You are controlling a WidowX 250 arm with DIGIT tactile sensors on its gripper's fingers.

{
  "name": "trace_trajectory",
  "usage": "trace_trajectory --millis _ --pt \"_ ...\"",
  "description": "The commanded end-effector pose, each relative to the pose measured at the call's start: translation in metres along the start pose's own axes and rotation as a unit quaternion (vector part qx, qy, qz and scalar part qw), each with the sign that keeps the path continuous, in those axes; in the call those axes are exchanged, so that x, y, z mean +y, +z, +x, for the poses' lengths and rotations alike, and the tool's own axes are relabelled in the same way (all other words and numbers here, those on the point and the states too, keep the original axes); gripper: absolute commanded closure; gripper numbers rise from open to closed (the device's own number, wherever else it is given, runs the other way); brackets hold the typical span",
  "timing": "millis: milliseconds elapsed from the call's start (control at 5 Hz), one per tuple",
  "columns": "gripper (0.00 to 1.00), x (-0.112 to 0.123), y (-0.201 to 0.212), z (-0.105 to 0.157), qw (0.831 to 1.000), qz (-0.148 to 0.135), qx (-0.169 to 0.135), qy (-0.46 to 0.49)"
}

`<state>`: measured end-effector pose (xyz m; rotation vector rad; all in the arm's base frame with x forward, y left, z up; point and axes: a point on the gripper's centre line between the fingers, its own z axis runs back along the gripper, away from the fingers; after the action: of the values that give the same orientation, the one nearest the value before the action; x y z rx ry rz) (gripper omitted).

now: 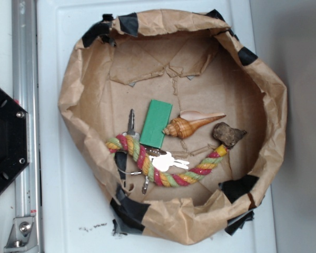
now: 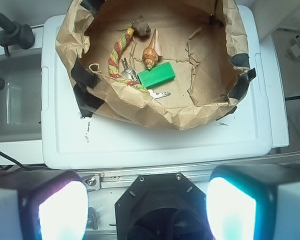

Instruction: Grab the shell.

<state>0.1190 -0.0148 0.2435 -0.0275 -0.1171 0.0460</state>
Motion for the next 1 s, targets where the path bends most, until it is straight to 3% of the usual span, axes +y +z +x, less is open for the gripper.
trace_trajectory --millis 0,200,400,600,800 --pt "0.00 0.000 0.000 0.000 1.000 0.000 0.000 0.000" --pt "0.00 0.008 -0.021 0.029 0.999 -0.030 -0.030 0.003" --pt "0.00 0.016 -0.051 0.063 0.997 -0.033 -0.065 0.007" --pt "0.00 0.022 -0.107 0.102 0.999 -0.010 -0.035 0.026" --pt "0.00 0.025 -0.136 0.117 0.999 -0.015 -0.003 0.046"
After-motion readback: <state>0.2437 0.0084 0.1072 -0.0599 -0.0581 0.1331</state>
